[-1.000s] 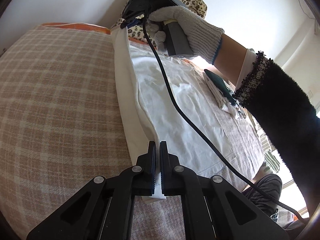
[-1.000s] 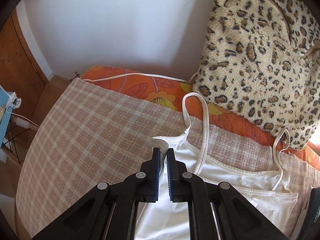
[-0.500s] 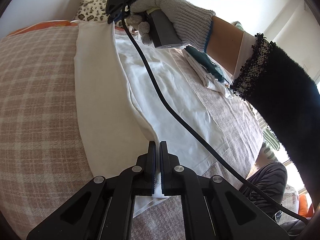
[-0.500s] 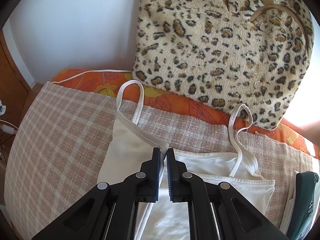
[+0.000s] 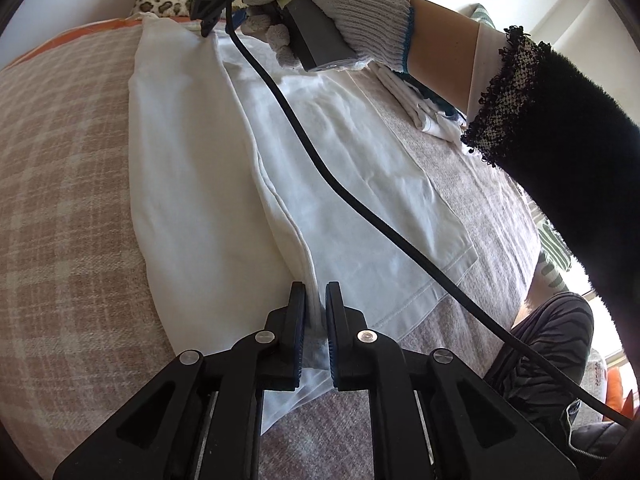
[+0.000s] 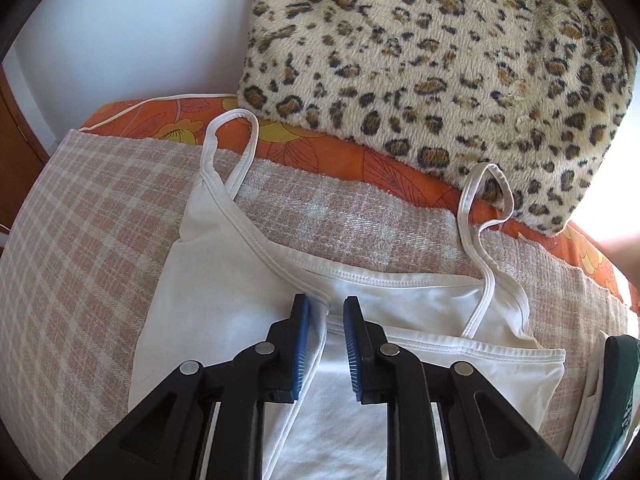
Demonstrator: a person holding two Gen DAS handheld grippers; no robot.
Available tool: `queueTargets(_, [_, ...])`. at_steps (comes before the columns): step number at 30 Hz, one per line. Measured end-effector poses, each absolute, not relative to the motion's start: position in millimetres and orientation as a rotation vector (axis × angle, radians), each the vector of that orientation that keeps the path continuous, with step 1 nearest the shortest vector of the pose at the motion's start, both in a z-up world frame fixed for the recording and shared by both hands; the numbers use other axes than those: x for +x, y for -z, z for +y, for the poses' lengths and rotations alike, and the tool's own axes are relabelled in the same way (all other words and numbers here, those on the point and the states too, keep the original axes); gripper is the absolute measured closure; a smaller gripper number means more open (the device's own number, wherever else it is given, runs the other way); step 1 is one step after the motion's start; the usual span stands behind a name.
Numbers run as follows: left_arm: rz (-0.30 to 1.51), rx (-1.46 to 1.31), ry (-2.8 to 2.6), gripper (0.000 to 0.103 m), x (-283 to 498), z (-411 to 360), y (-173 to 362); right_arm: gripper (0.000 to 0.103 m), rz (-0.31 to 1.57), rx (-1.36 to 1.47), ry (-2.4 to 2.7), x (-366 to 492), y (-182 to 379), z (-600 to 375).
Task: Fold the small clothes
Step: 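Open both tools to release the folded side and lift away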
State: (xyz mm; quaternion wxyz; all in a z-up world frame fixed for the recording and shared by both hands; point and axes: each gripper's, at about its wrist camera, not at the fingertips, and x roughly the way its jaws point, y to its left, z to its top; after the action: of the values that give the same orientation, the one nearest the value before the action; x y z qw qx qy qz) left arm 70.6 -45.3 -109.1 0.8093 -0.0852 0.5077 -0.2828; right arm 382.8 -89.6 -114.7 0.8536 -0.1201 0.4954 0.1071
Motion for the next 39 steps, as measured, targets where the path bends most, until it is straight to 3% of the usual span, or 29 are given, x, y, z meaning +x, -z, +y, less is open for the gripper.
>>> queueTargets(7, [1.061,-0.164,0.641,0.087,55,-44,98,0.067,0.998,-0.155,-0.21,366,89,-125])
queueTargets(9, [1.049,-0.158,0.64,0.087,52,-43,96,0.06,0.973,-0.102,-0.22,357,78,-142])
queueTargets(26, [0.912,0.012,0.702,0.087,36,-103,77,0.054,0.841,0.12,-0.245,249,8,-306])
queueTargets(28, [0.891,0.044,0.727,0.083,34,-116,73,0.052,0.826,0.134,-0.244,237,5,-319])
queueTargets(30, [0.868,0.088,0.761,0.063,29,-131,71,0.052,0.823,0.144,-0.244,226,3,-331])
queueTargets(31, [0.859,0.111,0.777,0.061,26,-138,71,0.052,0.82,0.146,-0.244,221,3,-336])
queueTargets(39, [0.864,0.308,0.828,0.06,22,-197,91,0.052,0.784,0.212,-0.209,199,2,-379])
